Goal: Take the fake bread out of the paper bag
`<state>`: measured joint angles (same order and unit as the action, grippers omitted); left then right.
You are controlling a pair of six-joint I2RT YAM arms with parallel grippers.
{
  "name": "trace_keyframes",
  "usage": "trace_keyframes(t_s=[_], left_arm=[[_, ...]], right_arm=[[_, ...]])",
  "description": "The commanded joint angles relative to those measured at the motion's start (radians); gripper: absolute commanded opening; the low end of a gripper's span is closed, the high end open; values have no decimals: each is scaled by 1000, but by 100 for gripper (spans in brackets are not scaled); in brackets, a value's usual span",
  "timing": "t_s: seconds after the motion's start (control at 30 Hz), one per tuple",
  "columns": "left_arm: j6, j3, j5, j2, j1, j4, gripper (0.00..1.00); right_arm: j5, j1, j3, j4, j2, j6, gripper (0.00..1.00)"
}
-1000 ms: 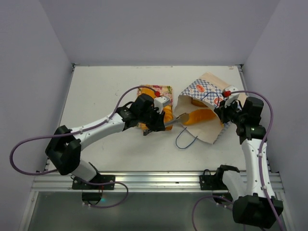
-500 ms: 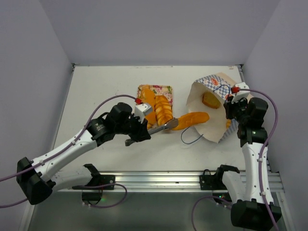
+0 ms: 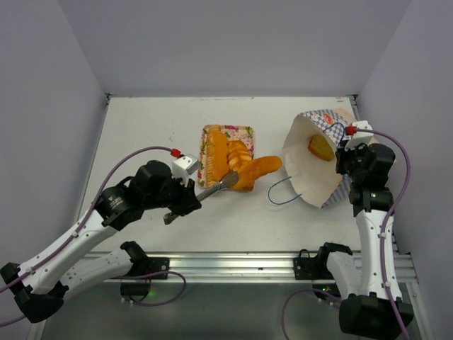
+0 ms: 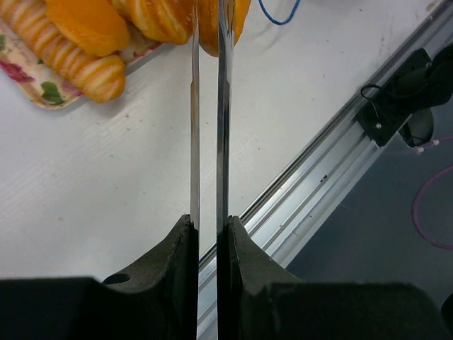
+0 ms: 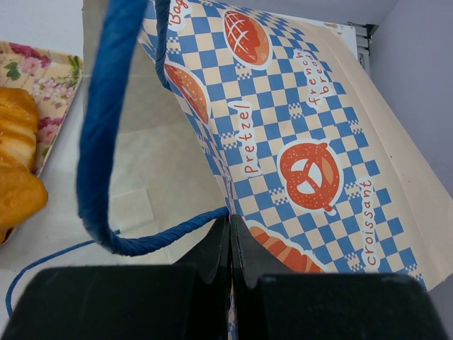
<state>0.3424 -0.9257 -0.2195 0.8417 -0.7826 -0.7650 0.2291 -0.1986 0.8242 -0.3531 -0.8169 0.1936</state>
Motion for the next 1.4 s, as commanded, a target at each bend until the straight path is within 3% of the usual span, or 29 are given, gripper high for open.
trace_keyframes(t_s=[0.0, 0.2, 0.43, 0.7, 1.0, 1.37], left_arm=[[30, -87, 126, 2, 17, -11, 0], [-31, -165, 146, 111, 121, 82, 0], [-241, -280, 155, 399, 224, 197, 0], [-474, -355, 114, 554, 318, 312, 0], [-317, -352, -55, 570, 387, 290, 0], [-250, -309, -216, 537, 443, 214, 0]], right_arm=[[-8, -7, -3, 60, 12, -20, 0], [10, -7, -5, 60, 21, -13, 0], [27, -7, -8, 59, 22, -10, 0], [45, -7, -10, 59, 15, -3, 0], [52, -7, -10, 59, 13, -2, 0], [58, -7, -11, 59, 18, 0, 0]])
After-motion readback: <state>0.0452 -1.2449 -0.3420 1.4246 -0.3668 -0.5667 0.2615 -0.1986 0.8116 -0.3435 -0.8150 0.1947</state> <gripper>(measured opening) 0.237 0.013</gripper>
